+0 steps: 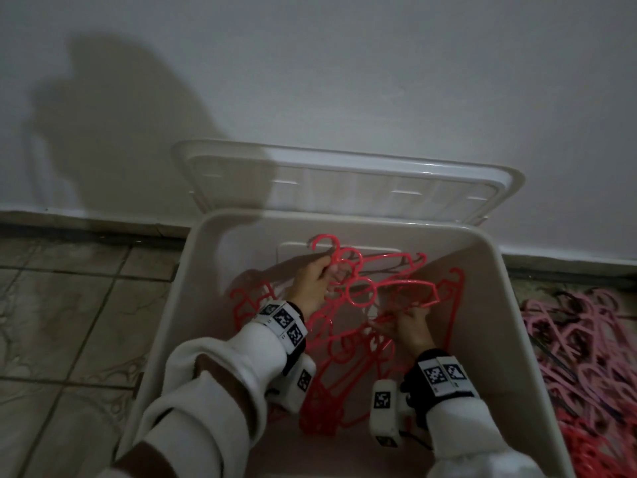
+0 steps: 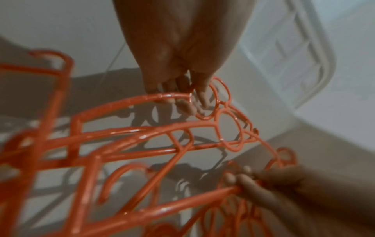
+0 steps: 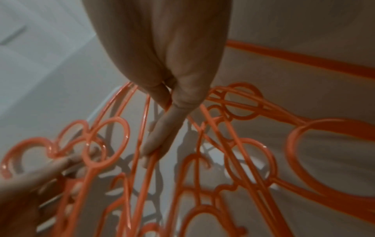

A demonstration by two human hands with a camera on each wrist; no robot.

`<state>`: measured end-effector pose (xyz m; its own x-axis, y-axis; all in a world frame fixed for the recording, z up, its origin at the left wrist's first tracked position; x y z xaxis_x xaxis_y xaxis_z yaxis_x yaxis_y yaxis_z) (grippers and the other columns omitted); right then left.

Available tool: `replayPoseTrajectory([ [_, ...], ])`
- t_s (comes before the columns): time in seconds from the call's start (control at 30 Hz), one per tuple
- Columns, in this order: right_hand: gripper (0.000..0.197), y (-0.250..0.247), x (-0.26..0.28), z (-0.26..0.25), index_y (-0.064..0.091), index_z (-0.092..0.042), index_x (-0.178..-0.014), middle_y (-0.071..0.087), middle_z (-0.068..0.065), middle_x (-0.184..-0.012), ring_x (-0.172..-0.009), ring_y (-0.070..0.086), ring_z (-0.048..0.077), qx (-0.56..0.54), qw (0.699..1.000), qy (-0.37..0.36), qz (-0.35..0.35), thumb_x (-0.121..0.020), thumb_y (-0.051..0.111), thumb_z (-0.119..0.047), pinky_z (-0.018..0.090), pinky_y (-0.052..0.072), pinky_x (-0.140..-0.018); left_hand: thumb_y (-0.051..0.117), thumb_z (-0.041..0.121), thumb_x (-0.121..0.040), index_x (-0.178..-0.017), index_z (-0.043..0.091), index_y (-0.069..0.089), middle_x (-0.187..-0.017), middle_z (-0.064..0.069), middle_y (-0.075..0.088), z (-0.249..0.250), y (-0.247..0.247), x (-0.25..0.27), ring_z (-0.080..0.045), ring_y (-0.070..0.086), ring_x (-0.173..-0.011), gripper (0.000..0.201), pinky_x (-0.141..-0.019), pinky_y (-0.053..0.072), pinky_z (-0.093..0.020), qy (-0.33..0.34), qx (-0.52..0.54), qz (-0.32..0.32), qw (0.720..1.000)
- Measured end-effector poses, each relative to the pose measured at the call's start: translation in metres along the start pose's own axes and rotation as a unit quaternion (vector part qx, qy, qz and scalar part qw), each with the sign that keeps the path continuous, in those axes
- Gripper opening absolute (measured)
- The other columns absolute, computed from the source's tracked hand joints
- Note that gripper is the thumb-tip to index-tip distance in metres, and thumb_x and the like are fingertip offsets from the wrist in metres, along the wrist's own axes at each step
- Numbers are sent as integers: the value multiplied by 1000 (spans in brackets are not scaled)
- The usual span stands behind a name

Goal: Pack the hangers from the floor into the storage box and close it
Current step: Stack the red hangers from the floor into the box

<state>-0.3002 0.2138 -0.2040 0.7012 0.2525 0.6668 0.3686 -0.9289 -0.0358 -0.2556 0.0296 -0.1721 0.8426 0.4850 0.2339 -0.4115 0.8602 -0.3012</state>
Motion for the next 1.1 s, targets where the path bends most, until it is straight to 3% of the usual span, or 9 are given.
replayPoseTrajectory([
  [0.07, 13, 3, -5, -7, 46, 0, -90, 50, 15, -77, -48, 64, 20, -84, 996, -25, 2, -94, 36, 8, 24, 54, -44, 39, 7, -98, -117, 1, 56, -95, -2, 64, 15, 1, 5, 5, 57, -71, 27, -72, 44, -14, -16, 85, -22, 996],
  [0.17, 9, 15, -5, -14, 38, -5, -92, 51, 10, -65, -48, 60, 17, -113, 991, -60, -27, -96, 36, 3, 27, 56, -46, 51, 9, -93, -119, 20, 53, -110, 5, 63, 21, 11, 16, 0, 56, -86, 28, -82, 44, -13, -31, 99, -61, 993],
  [0.3, 15, 24, -5, -10, 33, -7, -110, 56, 13, -77, -46, 64, 12, -76, 993, -76, -48, -97, 41, -6, 23, 54, -46, 52, 5, -91, -111, 2, 54, -105, -11, 61, 26, 16, 25, -21, 58, -98, 21, -96, 45, -41, 46, -20, -25, 998],
  [0.4, 12, 21, 1, -20, 41, -16, -90, 59, 10, -77, -48, 64, 11, -16, 992, -116, -49, -93, 51, -9, 21, 54, -49, 47, -4, -90, -114, 0, 54, -107, -8, 61, 39, 3, 26, -18, 57, -97, 25, -90, 42, -22, 72, -83, 38, 993],
  [0.5, 26, 3, 12, -43, 42, -16, -95, 63, 7, -78, -58, 63, 14, 61, 976, -206, 41, -84, 66, -17, 18, 50, -54, 51, 0, -88, -106, 2, 58, -101, -11, 65, 62, -9, 27, -25, 62, -94, 20, -87, 48, -35, 108, -156, 59, 980],
  [0.7, 52, -25, 49, -81, 40, -11, -87, 51, -8, -67, -61, 51, 3, 94, 934, -276, 209, -65, 82, -31, 23, 39, -69, 60, 5, -85, -94, 4, 62, -78, 2, 56, 117, -30, 30, -14, 54, -72, 9, -62, 30, -13, 166, -179, 106, 964],
  [0.83, 61, -37, 65, -87, 35, -13, -90, 53, -1, -74, -71, 54, 22, 105, 916, -268, 278, -62, 80, -44, 31, 42, -73, 61, 8, -86, -88, 5, 64, -71, 0, 60, 125, -29, 27, -12, 55, -63, 5, -56, 34, -11, 165, -172, 102, 966],
  [1.0, 54, -22, 84, -115, 49, -8, -99, 54, 10, -95, -95, 52, 31, 257, 810, -422, 316, -64, 76, -39, 44, 37, -88, 58, 11, -88, -104, 10, 65, -84, -1, 65, 115, -11, 33, -19, 63, -77, 17, -69, 48, -27, 151, -229, 28, 961],
  [1.1, 52, 16, 80, -112, 54, -13, -110, 59, 3, -108, -108, 50, 22, 379, 759, -487, 207, -72, 48, -48, 47, 16, -108, 59, 15, -88, -94, 12, 68, -83, -3, 68, 98, -1, 35, -20, 65, -77, 11, -71, 51, -32, 130, -235, -16, 963],
])
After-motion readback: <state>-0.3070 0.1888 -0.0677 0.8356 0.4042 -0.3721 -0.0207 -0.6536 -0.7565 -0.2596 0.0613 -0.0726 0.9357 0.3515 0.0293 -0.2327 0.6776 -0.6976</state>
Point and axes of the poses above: each hand's wrist, its own x-axis away from the middle knuckle, its own y-axis out of the palm, z = x × y, the point moved 9 cm from there along -x, towards the middle knuckle
